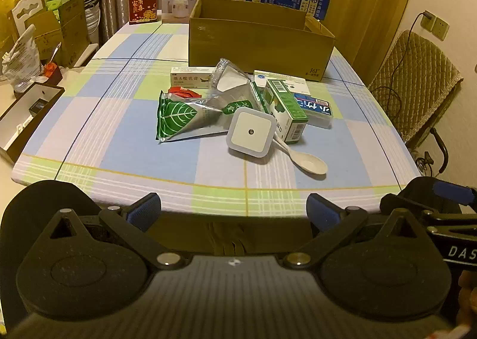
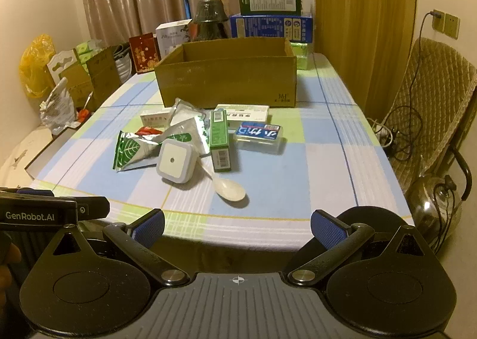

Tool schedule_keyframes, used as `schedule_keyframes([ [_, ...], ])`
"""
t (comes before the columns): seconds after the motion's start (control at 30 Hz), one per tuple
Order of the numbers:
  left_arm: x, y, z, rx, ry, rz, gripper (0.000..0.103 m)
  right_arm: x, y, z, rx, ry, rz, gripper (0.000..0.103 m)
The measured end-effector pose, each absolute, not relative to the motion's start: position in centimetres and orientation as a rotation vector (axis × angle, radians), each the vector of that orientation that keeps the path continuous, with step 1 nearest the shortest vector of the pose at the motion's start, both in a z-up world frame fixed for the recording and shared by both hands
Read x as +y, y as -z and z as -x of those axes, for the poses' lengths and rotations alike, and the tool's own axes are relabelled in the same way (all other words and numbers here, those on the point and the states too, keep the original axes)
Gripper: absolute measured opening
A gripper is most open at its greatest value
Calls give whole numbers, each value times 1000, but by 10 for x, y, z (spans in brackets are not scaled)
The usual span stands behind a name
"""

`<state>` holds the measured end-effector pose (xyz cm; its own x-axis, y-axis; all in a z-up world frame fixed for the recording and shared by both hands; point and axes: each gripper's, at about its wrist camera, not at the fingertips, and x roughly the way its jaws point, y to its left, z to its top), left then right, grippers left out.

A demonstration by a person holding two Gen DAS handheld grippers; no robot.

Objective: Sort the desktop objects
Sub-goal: 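Move both tools toward the pile of items on the table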

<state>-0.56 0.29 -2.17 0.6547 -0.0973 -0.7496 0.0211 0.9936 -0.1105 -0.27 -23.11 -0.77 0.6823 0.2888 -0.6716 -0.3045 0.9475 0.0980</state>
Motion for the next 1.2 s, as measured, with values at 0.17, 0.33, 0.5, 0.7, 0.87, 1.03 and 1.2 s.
schedule_keyframes([
  [0.17, 3, 22, 5, 859, 62, 96, 102, -233, 9, 1, 753, -333, 14, 101],
  [0.33, 2, 23, 6, 861, 64, 92, 102, -234, 10, 1, 760, -335, 6, 101],
  [0.5, 1, 25, 5, 867, 65, 90, 102, -236, 12, 0, 765, -338, 1, 101],
  [0.7, 0, 26, 5, 870, 66, 88, 102, -238, 16, -2, 784, -347, -12, 101],
  [0.87, 1, 28, 4, 874, 63, 88, 102, -240, 19, -5, 797, -350, -17, 101],
  [1.03, 0, 31, 2, 883, 66, 88, 102, -242, 25, -8, 819, -350, -20, 101],
  [1.2, 0, 36, -3, 900, 70, 89, 102, -244, 33, -13, 834, -355, -18, 101],
])
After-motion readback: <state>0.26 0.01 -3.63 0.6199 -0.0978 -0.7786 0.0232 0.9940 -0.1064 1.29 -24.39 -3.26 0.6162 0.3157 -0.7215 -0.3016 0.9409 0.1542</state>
